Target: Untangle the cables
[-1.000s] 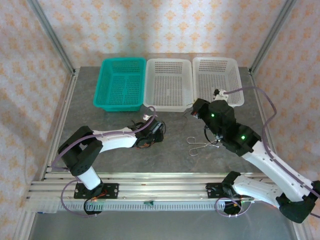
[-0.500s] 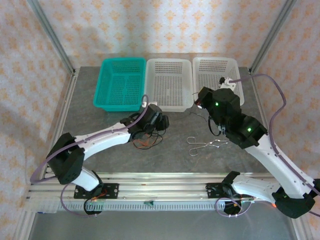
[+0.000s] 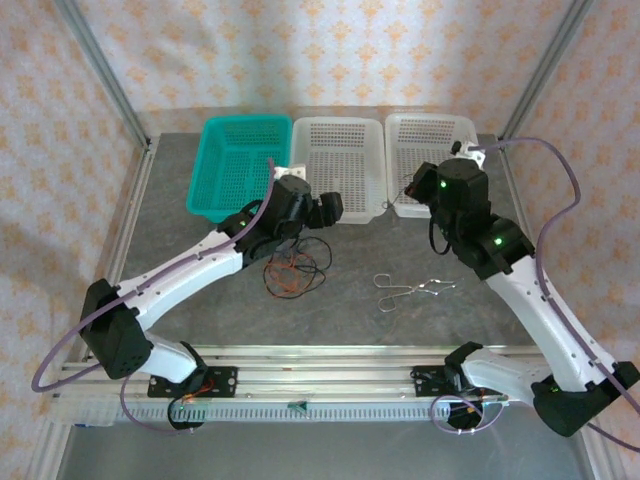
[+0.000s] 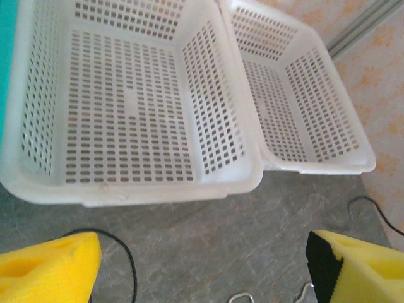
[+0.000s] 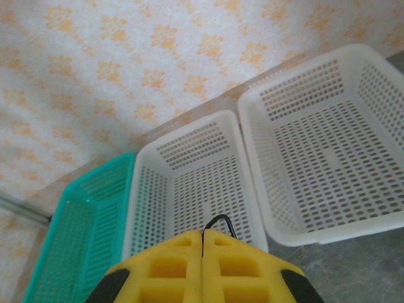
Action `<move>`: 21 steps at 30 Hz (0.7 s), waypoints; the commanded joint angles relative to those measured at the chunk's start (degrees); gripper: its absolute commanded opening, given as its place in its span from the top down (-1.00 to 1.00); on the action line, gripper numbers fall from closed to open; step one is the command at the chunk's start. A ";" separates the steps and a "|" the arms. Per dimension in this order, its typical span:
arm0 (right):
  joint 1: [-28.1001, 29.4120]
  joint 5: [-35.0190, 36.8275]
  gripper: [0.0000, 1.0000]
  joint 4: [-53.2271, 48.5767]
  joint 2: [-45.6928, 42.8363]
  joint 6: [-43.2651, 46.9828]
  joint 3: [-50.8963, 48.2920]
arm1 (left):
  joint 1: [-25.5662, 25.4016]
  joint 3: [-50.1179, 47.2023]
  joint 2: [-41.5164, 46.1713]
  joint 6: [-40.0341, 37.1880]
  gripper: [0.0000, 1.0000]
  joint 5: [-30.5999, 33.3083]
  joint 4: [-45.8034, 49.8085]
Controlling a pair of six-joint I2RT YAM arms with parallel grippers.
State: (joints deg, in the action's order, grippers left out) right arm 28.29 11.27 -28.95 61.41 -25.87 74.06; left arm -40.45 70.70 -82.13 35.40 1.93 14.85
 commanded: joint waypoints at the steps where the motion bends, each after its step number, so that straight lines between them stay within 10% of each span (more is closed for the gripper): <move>1: -3.34 -1.51 1.00 2.39 1.63 2.46 2.42 | 0.33 2.50 0.39 -1.47 -0.84 -0.76 -3.66; 21: -21.42 -8.20 1.00 6.74 23.31 6.73 12.66 | 1.16 8.20 -8.64 0.13 -0.94 -8.30 -11.07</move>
State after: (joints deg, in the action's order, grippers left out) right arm 7.75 4.12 -24.23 82.39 -20.84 84.47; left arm -39.68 78.00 -90.59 34.65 -4.99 7.01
